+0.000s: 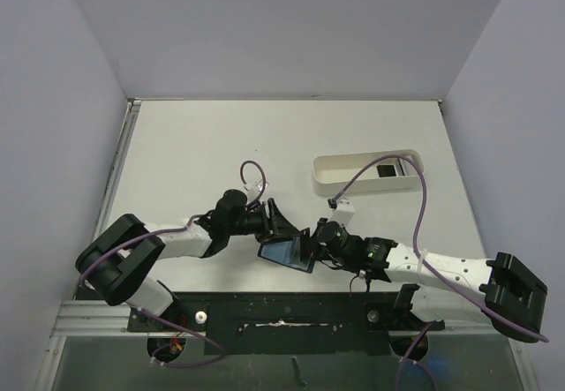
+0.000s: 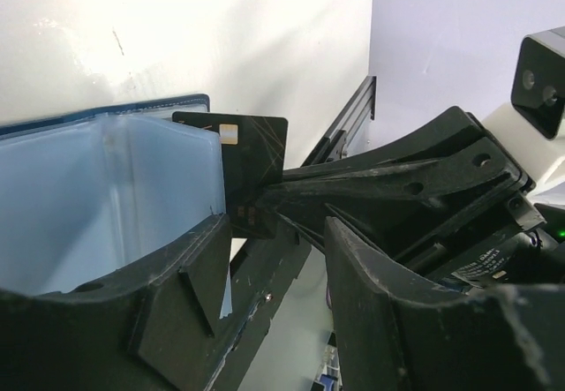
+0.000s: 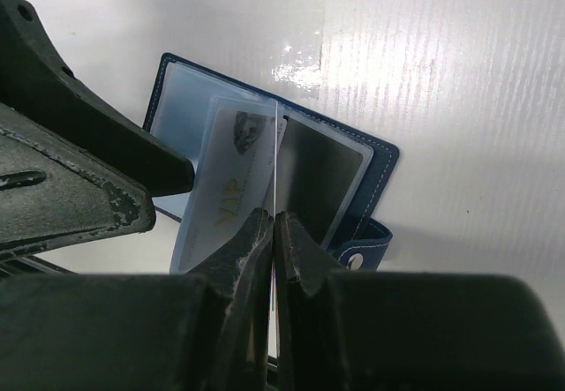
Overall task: Put the credit cards into the card holder
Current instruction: Turn over the card slot in the card holder.
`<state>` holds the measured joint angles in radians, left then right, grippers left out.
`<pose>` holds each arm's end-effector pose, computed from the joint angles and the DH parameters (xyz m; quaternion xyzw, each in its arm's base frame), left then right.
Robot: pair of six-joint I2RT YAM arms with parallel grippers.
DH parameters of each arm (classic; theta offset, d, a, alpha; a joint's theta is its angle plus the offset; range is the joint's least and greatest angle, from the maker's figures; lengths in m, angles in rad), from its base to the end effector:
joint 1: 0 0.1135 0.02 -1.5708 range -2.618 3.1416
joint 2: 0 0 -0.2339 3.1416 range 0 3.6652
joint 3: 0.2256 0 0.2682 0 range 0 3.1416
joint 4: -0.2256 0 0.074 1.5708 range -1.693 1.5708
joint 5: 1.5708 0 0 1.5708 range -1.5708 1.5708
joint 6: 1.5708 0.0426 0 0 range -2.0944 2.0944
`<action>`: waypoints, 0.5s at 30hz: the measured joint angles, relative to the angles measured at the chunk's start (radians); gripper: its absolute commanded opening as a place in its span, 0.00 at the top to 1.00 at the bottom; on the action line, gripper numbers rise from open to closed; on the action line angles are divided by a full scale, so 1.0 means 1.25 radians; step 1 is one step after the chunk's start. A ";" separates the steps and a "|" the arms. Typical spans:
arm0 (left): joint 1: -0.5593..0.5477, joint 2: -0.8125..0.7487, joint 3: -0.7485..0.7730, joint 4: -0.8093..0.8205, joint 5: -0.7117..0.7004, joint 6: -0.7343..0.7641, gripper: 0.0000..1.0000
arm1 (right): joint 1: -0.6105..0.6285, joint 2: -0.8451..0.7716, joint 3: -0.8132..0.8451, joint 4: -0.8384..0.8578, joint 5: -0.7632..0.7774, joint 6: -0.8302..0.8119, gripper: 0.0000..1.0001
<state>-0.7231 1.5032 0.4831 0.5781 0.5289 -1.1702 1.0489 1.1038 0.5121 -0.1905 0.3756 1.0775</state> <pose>0.2049 -0.2095 0.1081 -0.0445 0.8262 -0.5480 0.1225 0.1360 0.2052 0.1463 0.0847 0.9059 0.2460 0.3341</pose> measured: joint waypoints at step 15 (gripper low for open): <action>-0.025 0.007 0.025 -0.048 -0.031 0.043 0.75 | 0.000 -0.006 -0.031 0.020 0.005 0.004 1.00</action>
<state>-0.7540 1.5116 0.5144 0.5182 0.4896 -1.1168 1.0489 1.0966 0.4740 -0.1650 0.3824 1.0824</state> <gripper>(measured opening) 0.292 0.040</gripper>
